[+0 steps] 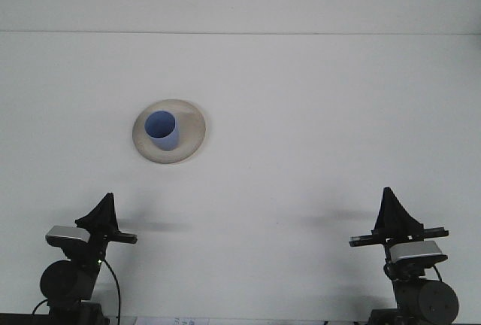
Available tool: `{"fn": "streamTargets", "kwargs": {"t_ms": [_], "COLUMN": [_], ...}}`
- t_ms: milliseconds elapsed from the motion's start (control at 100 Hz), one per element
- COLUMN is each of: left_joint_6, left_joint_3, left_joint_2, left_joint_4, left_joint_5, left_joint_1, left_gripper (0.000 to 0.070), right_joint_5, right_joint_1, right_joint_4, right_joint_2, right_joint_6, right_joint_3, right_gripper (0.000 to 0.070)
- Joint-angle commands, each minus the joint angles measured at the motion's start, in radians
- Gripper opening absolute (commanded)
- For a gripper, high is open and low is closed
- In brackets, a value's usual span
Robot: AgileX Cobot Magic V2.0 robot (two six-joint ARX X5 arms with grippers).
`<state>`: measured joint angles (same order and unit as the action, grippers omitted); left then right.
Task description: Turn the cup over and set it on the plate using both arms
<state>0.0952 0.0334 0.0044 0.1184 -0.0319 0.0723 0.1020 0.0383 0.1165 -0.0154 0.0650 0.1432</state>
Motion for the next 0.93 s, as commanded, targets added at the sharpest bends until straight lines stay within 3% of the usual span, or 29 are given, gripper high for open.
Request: {"fn": "streamTargets", "kwargs": {"t_ms": [0,150,919], "left_joint_6": [0.003,0.003,0.003], "left_joint_3": [-0.019,-0.019,-0.018], "left_joint_2": [-0.001,-0.001,0.0], "left_joint_4": [0.011,0.011,0.011], "left_joint_5": [0.002,0.002,0.002], "left_joint_1": [0.0,0.0,0.0], "left_gripper": [0.0016,0.0016,0.0016], "right_joint_5": [-0.005,-0.004,-0.005], "right_joint_1": [0.0,-0.001,-0.001], "right_joint_4": [0.039,0.144,0.1], "right_joint_2": [0.015,0.014,0.014], "right_joint_6": [0.023,0.026,0.025], "right_joint_3": [-0.042,-0.133,-0.13], "right_gripper": [0.0,0.0,0.0]}}
